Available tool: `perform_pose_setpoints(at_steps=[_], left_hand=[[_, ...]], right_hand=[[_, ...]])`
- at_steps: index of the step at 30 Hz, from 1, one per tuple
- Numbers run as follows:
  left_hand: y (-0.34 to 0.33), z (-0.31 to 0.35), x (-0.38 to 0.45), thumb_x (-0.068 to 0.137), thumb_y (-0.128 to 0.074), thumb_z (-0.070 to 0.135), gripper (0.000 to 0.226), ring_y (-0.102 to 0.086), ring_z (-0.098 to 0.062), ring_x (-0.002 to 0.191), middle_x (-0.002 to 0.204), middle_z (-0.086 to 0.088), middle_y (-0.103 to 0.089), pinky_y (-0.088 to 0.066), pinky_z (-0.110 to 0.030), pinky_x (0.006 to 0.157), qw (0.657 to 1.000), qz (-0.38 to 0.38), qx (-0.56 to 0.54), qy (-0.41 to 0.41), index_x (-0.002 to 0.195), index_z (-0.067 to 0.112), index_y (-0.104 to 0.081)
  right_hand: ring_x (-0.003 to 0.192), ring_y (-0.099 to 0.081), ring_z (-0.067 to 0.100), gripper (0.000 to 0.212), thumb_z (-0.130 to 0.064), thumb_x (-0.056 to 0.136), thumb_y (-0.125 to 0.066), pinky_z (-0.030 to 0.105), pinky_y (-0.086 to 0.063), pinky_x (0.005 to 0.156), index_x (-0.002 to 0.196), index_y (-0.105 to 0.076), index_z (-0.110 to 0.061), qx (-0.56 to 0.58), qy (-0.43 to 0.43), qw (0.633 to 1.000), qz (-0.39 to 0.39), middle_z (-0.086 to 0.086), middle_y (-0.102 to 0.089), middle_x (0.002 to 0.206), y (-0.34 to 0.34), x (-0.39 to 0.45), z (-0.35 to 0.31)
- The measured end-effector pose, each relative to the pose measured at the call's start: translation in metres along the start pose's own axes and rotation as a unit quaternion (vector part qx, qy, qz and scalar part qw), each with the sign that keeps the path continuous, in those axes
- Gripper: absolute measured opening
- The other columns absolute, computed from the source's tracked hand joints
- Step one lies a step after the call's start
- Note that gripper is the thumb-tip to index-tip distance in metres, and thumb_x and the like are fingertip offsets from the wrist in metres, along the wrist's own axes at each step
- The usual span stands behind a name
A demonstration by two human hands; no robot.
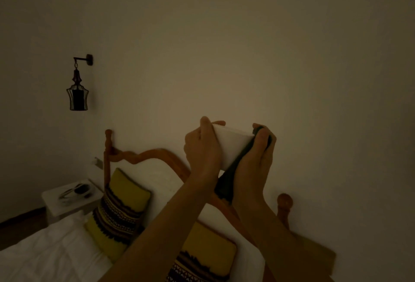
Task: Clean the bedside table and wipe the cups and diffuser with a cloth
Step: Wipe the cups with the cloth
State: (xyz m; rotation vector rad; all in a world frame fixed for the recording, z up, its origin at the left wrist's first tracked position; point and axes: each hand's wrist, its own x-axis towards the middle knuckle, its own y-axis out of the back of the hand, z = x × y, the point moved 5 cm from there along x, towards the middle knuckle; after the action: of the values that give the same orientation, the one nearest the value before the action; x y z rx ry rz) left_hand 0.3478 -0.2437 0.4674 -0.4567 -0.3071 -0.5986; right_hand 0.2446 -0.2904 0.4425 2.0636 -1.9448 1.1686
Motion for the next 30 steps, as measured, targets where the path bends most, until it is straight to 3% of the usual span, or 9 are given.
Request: perform_pose_setpoints(at_steps=[4, 7, 9, 11, 14, 17, 21, 25, 30], left_hand=[[-0.001, -0.02, 0.01, 0.095, -0.046, 0.055, 0.051, -0.068, -0.038, 0.092, 0.097, -0.018, -0.075, -0.057, -0.05, 0.089, 0.983, -0.082, -0.086, 0.143, 0.093, 0.015, -0.078], [-0.004, -0.024, 0.01, 0.091, -0.053, 0.061, 0.051, -0.068, -0.03, 0.079, 0.096, -0.017, -0.073, -0.055, -0.044, 0.084, 0.953, -0.165, -0.122, 0.222, 0.089, 0.015, -0.076], [-0.005, -0.022, 0.016, 0.095, -0.046, 0.061, 0.054, -0.067, -0.029, 0.081, 0.092, -0.014, -0.072, -0.055, -0.044, 0.083, 0.97, -0.145, -0.078, 0.177, 0.088, 0.014, -0.072], [0.003, -0.013, 0.021, 0.102, -0.037, 0.053, 0.051, -0.067, -0.027, 0.084, 0.09, -0.011, -0.07, -0.055, -0.043, 0.08, 0.998, -0.058, 0.019, 0.019, 0.092, 0.011, -0.064], [0.019, -0.003, 0.015, 0.107, -0.031, 0.042, 0.052, -0.069, -0.015, 0.072, 0.077, -0.001, -0.071, -0.059, -0.036, 0.068, 0.985, 0.034, 0.073, -0.15, 0.083, 0.014, -0.068], [0.019, -0.011, 0.008, 0.104, -0.025, 0.054, 0.059, -0.072, -0.01, 0.075, 0.083, 0.004, -0.076, -0.062, -0.039, 0.075, 0.992, -0.001, 0.068, -0.107, 0.085, 0.026, -0.074], [0.006, -0.013, -0.015, 0.076, -0.055, 0.069, 0.048, -0.068, -0.03, 0.103, 0.111, -0.006, -0.072, -0.056, -0.051, 0.093, 0.986, -0.109, -0.105, 0.066, 0.102, 0.03, -0.067], [0.005, 0.012, -0.026, 0.052, -0.069, 0.064, 0.074, -0.067, -0.016, 0.097, 0.108, 0.002, -0.065, -0.06, -0.023, 0.067, 0.981, -0.17, -0.071, -0.065, 0.112, 0.023, -0.058], [0.008, 0.017, -0.024, 0.052, -0.081, 0.052, 0.065, -0.065, -0.002, 0.094, 0.098, 0.015, -0.066, -0.055, -0.014, 0.069, 0.958, -0.26, 0.01, -0.118, 0.109, 0.03, -0.058]], right_hand=[[0.099, -0.067, 0.023, 0.047, -0.074, 0.084, -0.041, 0.043, -0.058, 0.082, 0.112, -0.06, -0.042, 0.081, -0.079, 0.992, -0.053, -0.002, -0.069, 0.11, -0.007, 0.003, 0.001], [0.099, -0.07, 0.03, 0.056, -0.075, 0.079, -0.047, 0.041, -0.058, 0.078, 0.118, -0.059, -0.037, 0.125, -0.126, 0.98, -0.089, 0.005, -0.073, 0.113, -0.011, 0.004, 0.004], [0.097, -0.07, 0.026, 0.05, -0.076, 0.083, -0.047, 0.038, -0.058, 0.074, 0.115, -0.058, -0.039, 0.119, -0.12, 0.982, -0.084, 0.0, -0.074, 0.109, -0.008, 0.007, 0.007], [0.094, -0.068, 0.015, 0.045, -0.071, 0.086, -0.041, 0.037, -0.057, 0.076, 0.114, -0.058, -0.039, 0.068, -0.07, 0.994, -0.055, -0.008, -0.07, 0.105, -0.003, 0.007, 0.007], [0.088, -0.062, 0.0, 0.049, -0.068, 0.087, -0.035, 0.029, -0.056, 0.075, 0.117, -0.057, -0.035, -0.014, 0.007, 1.0, -0.017, -0.021, -0.062, 0.097, 0.003, 0.0, 0.006], [0.09, -0.061, -0.008, 0.043, -0.065, 0.09, -0.036, 0.014, -0.054, 0.068, 0.119, -0.054, -0.04, -0.025, 0.037, 0.999, -0.016, -0.033, -0.06, 0.099, 0.003, -0.006, 0.007], [0.103, -0.068, 0.008, 0.044, -0.062, 0.09, -0.041, 0.03, -0.06, 0.08, 0.129, -0.051, -0.043, 0.008, 0.047, 0.998, -0.045, -0.02, -0.065, 0.116, -0.004, -0.011, 0.006], [0.097, -0.072, 0.025, 0.033, -0.052, 0.099, -0.042, 0.045, -0.059, 0.079, 0.127, -0.058, -0.044, 0.172, -0.079, 0.978, -0.085, -0.002, -0.071, 0.109, -0.009, -0.007, 0.015], [0.09, -0.074, 0.022, 0.042, -0.059, 0.093, -0.046, 0.044, -0.059, 0.074, 0.125, -0.063, -0.037, 0.221, -0.154, 0.952, -0.148, -0.003, -0.075, 0.098, -0.008, 0.002, 0.015]])
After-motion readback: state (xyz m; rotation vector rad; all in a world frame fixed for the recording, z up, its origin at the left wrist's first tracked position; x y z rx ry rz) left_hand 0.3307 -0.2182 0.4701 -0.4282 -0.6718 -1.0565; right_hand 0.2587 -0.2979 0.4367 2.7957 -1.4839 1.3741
